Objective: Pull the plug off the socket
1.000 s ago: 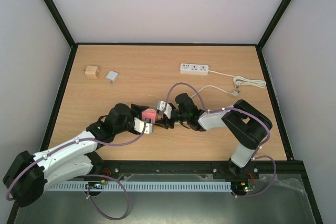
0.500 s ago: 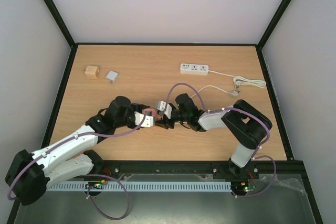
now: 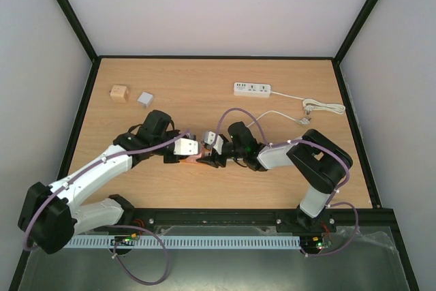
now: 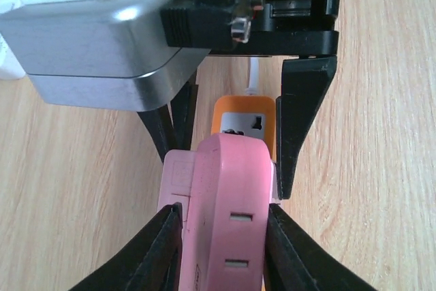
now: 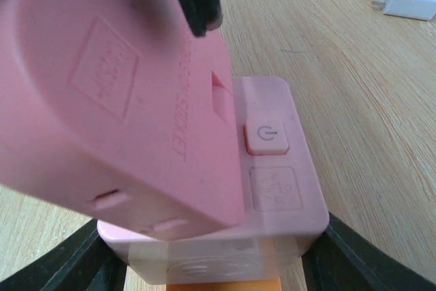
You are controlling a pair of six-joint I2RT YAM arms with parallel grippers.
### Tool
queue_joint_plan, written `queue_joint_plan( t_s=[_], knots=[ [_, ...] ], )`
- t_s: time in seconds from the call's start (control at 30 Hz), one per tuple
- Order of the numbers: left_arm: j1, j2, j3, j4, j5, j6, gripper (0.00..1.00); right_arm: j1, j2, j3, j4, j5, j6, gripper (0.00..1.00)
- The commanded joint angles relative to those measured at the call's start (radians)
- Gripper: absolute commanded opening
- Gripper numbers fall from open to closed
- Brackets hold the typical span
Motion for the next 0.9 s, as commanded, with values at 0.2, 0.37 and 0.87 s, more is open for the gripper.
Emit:
queue_joint_plan(
  t_s=[0.2, 0.37, 0.87],
  knots=[
    [0.034, 0.098, 0.114, -0.18, 0.109, -0.06, 0.27, 0.009, 0.027, -0.016, 0.014, 0.0, -0.005, 0.41],
    [0.048, 0.132, 0.155, -0.163, 0.123, -0.128, 0.22, 0.01, 0.027, -0.019, 0.015, -0.002, -0.006, 0.4],
    [0.053, 0.148, 0.187, -0.174, 0.168, -0.185, 0.11, 0.01, 0.037, -0.019, 0.016, -0.001, -0.008, 0.39]
  ],
)
